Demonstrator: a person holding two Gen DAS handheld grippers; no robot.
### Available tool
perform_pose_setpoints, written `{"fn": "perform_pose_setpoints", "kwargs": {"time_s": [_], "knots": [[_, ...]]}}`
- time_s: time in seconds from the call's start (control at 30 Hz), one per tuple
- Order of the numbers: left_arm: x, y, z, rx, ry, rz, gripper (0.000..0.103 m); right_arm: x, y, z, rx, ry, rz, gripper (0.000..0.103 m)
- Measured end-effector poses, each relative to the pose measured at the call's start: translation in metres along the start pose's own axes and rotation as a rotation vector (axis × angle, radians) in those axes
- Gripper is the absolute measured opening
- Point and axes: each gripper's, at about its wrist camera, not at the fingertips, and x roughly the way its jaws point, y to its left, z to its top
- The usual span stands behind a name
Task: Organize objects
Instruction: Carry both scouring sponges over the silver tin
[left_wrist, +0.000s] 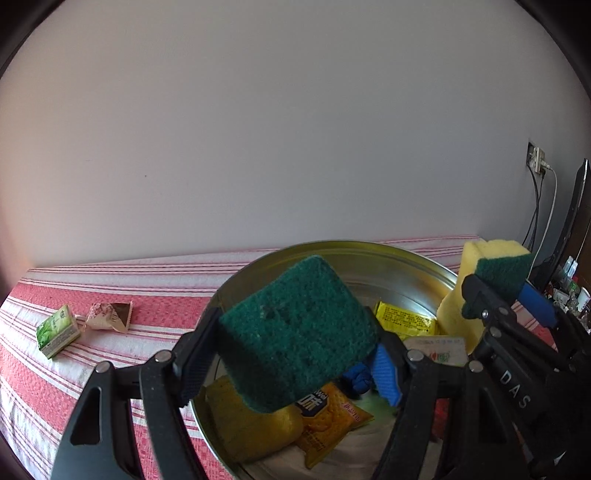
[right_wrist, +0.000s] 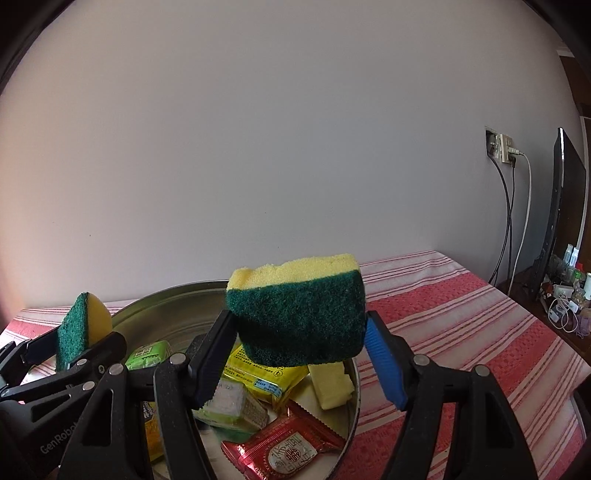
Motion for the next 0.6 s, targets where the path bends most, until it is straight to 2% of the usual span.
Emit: {"fn": "perform_pose_setpoints", "kwargs": {"time_s": [0.23,0.47,0.6], "knots": [[0.02,-0.012,0.006,0.023,0.073,0.039,0.073,0.023,-0.005,-0.001,0.012,0.1,0.039,0.072],[0.025,-0.009,0.007,0.025,0.134,0.067,0.075,0.027,-0.004,0.0,-0.016,0.105,0.032,0.073],[0.042,-0.001,0.011,0.02,0.187,0.08,0.081,0.03,-0.002,-0.003,-0.006,0.115,0.065,0.075]]}}
